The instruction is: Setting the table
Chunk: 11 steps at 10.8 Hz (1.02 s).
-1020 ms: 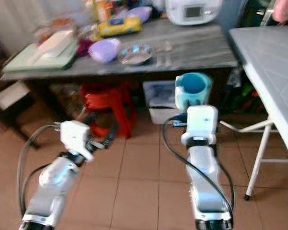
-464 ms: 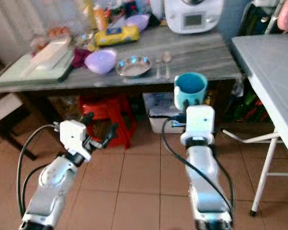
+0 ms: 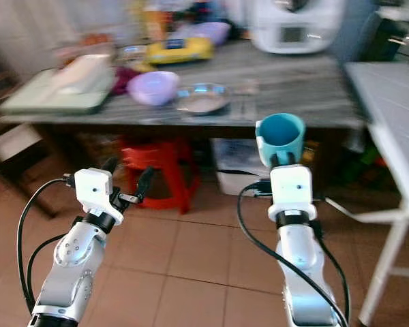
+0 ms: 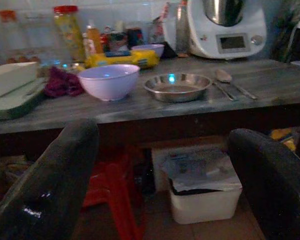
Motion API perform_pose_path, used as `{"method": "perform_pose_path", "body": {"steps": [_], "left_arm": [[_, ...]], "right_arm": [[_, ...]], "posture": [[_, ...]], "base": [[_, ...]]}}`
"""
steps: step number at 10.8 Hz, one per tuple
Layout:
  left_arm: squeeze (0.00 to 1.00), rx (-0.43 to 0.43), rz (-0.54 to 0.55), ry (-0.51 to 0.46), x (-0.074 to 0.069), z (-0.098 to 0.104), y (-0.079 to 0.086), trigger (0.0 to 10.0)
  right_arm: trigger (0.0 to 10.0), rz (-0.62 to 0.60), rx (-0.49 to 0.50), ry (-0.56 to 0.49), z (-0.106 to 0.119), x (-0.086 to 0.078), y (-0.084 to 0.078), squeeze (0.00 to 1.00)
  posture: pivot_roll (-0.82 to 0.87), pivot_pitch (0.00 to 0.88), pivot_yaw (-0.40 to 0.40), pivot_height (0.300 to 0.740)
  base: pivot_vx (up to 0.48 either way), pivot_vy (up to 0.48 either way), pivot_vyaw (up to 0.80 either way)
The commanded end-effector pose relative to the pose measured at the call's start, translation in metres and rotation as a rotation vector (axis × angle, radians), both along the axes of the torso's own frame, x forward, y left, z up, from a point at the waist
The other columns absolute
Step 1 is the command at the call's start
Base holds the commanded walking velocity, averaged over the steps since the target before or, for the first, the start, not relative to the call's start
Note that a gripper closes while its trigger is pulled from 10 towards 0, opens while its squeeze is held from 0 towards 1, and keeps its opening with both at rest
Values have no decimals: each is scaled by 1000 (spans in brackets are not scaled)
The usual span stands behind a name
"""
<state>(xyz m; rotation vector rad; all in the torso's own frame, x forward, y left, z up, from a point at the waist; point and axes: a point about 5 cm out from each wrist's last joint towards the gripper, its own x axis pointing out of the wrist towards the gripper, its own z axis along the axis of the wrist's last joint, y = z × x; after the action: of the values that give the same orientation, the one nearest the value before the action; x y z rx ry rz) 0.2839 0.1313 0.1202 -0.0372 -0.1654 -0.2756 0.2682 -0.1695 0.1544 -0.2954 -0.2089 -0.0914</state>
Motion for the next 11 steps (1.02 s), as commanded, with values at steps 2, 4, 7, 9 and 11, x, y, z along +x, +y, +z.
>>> {"method": "perform_pose_path", "body": {"steps": [2, 4, 7, 9, 11], "left_arm": [[0, -9, -19, 14, -2, -1, 0, 10000], [0, -7, -32, 15, -2, -1, -2, 10000], [0, -7, -46, 19, -2, -1, -4, 10000], [0, -7, -56, 19, -2, -1, -5, 10000], [0, -9, -63, 23, -2, -2, -7, 10000]], "right_arm": [[10000, 4, -1, -39, 9, 0, 2, 0], [10000, 1, 2, -39, 9, 1, 3, 0], [10000, -4, 24, -37, 9, 1, 2, 0], [10000, -3, 30, -42, 10, 3, 2, 0], [10000, -3, 34, -44, 11, 4, 2, 0]], "posture": [[-189, 76, 110, 740], [-187, 79, 114, 740], [-187, 80, 116, 740], [-187, 81, 117, 740], [-190, 81, 115, 740]], "base": [[300, 0, 0], [339, 0, 0], [337, 0, 0], [337, 0, 0], [336, 0, -203]]}}
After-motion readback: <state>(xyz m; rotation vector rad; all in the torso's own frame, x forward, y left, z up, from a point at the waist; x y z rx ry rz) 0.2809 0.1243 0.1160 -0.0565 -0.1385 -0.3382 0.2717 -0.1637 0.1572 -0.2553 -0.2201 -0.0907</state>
